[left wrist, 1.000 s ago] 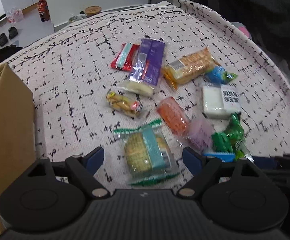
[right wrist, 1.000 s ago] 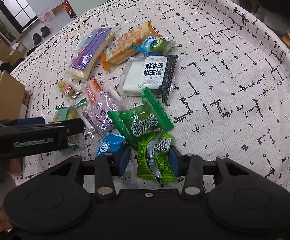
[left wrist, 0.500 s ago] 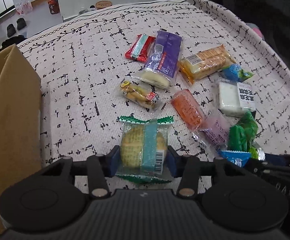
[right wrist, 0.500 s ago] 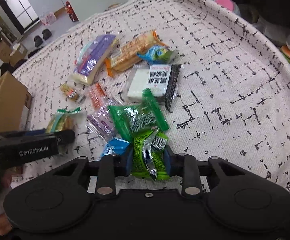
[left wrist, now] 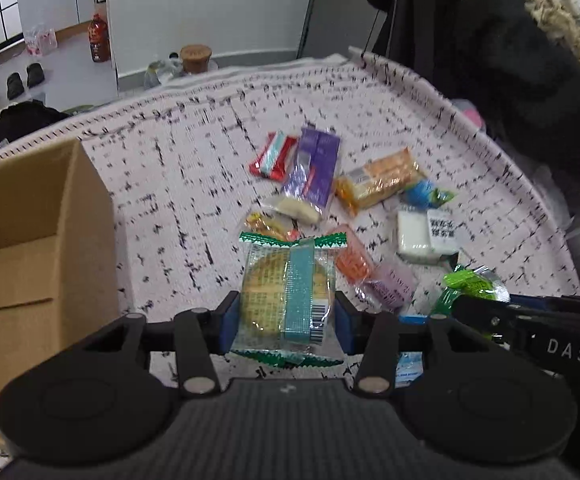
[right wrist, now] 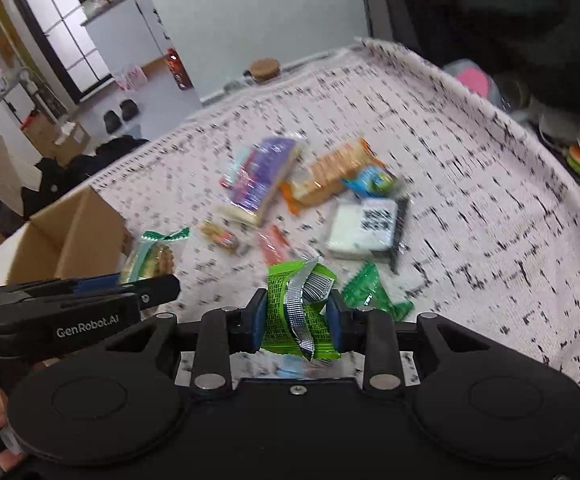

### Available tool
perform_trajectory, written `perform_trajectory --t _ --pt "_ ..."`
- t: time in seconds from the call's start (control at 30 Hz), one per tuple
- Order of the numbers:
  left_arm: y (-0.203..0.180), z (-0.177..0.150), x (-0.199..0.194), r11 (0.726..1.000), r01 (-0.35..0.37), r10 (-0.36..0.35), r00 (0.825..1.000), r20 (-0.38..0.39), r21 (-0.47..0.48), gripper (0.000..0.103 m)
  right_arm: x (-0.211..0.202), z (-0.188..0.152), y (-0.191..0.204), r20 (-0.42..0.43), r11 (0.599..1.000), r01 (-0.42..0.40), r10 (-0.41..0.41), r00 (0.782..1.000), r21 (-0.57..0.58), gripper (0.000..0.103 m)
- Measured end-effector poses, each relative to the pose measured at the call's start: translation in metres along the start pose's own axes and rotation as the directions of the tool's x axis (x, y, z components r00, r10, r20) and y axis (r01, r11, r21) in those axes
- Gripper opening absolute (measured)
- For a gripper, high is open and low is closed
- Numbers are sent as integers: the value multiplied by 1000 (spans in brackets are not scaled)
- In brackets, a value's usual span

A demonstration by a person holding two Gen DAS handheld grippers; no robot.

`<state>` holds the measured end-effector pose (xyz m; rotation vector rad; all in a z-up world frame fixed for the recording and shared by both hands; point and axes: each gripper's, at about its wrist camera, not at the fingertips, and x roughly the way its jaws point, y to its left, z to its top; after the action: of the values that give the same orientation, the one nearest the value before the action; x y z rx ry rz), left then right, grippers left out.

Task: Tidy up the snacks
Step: 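Carry both snacks over the cardboard box and open both tools to drop them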

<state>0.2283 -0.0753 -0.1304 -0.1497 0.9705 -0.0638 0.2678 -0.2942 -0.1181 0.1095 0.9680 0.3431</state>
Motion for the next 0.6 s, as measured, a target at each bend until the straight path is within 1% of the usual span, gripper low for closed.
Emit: perform_trajectory --t 0.27,0.5,0.6 --pt "14 2 -37 1000 3 -3 997 80 -2 47 -19 10 37 74 998 -47 50 996 -39 30" --pt "35 -2 -60 1000 -6 9 992 124 -26 47 -28 15 71 116 994 -74 83 990 -83 30" --pt "44 -4 -70 999 -12 16 990 138 -30 47 -29 15 84 121 991 -90 101 987 -98 30"
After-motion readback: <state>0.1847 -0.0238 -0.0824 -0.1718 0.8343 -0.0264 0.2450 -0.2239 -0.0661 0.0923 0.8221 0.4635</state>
